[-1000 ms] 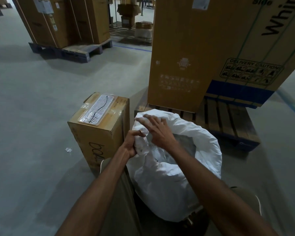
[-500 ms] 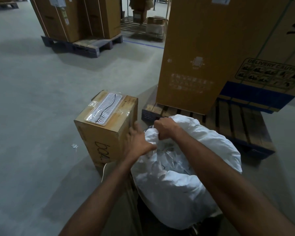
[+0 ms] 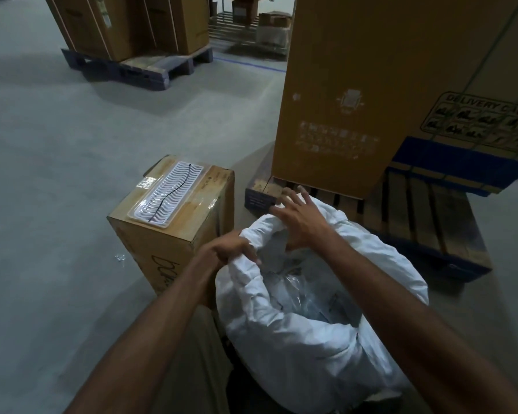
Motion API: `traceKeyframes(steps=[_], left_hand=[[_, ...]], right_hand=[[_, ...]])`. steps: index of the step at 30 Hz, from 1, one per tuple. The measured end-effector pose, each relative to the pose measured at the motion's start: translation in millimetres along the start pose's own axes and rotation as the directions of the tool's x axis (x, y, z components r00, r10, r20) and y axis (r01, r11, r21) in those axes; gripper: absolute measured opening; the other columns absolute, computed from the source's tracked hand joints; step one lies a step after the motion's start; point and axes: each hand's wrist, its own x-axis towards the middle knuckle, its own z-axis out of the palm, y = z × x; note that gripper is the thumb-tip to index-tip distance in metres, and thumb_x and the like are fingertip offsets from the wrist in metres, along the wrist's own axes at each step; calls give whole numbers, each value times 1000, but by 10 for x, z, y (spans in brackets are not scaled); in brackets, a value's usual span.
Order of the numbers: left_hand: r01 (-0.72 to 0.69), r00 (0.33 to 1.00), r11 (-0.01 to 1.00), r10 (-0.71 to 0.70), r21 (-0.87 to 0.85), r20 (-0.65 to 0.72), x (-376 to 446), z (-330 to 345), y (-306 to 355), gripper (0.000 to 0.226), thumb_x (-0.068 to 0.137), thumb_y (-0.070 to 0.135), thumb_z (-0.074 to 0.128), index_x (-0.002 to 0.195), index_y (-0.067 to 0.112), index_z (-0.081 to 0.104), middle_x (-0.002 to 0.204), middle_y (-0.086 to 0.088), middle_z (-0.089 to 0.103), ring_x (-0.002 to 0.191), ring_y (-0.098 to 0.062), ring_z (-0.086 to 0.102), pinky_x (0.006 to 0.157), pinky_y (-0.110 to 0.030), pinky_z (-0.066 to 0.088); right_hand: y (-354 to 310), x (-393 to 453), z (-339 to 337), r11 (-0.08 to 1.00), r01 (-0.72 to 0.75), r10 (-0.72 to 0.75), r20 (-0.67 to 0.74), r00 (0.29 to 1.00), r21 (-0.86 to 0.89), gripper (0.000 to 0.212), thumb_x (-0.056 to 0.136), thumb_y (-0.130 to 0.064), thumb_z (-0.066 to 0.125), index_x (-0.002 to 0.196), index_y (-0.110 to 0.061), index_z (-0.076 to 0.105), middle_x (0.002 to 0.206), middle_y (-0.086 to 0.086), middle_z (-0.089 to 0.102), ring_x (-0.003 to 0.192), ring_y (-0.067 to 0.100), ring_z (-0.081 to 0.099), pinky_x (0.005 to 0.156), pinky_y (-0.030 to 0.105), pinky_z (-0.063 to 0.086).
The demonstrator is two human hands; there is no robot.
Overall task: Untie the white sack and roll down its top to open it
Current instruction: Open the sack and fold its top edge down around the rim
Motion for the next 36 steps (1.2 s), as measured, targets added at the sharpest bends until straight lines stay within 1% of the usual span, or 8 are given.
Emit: traceKeyframes(steps=[4,10,15,20,24,27,31,36], left_hand=[[77,981,995,-86,60,172,185,-29,-11,46,73,18,89,112,11,67,103,-5,74,81,-12,74,74,-29,62],[69,812,565,447,822,-375,180,458,284,119,65,45,87,156,16,17,141,-15,43,126,-32,47,105,-44,44],[23,798,653,444,757,-408,331,778,476,64,79,29,78,135,17,48,121,-6,64,107,-25,63,81,-31,45],[81,970,865,46,495,-238,465,391,651,23,79,12,77,94,19,61,97,-4,65,80,-18,61,68,-31,51],[71,995,877,-96,476,29,455,107,735,37,78,15,81,107,19,59,104,-5,62,92,-21,60,77,-32,52],[14,1000,807,-23,591,7,485,160,660,35,76,28,84,103,21,63,111,-6,67,91,-19,64,82,-35,58],[-15,857,343,489,939,-165,531,546,607,99,67,43,84,147,19,32,144,-12,39,128,-33,43,106,-45,43],[-152,855,599,479,786,-200,635,829,750,60,78,27,78,130,19,50,117,-7,65,100,-23,62,81,-33,53]], right_hand=[[94,111,142,966,-90,87,22,996,244,46,65,-30,79,109,-21,68,103,5,70,96,28,67,78,32,48],[276,278,-160,931,-208,129,263,956,298,45,69,-21,87,104,-17,59,94,5,60,87,25,61,70,33,48],[373,322,-347,898,-258,63,477,877,356,39,63,-18,90,73,-17,53,83,5,62,83,25,63,67,35,50],[304,-26,-17,994,-111,108,107,988,18,100,69,-37,84,154,-26,32,153,19,34,145,36,31,119,51,23],[184,-227,207,936,-319,317,37,948,147,93,82,-26,79,157,-19,26,154,16,41,143,36,39,120,54,24],[250,-197,177,832,-383,372,107,922,402,52,83,-18,78,130,-16,57,128,10,64,113,29,62,90,37,49],[469,-134,-55,715,-479,356,324,877,509,50,79,-18,79,123,-13,57,121,11,64,108,28,61,87,39,54],[680,-205,-256,731,-506,270,486,831,458,75,71,-26,89,136,-11,55,126,10,63,114,28,61,89,37,54]])
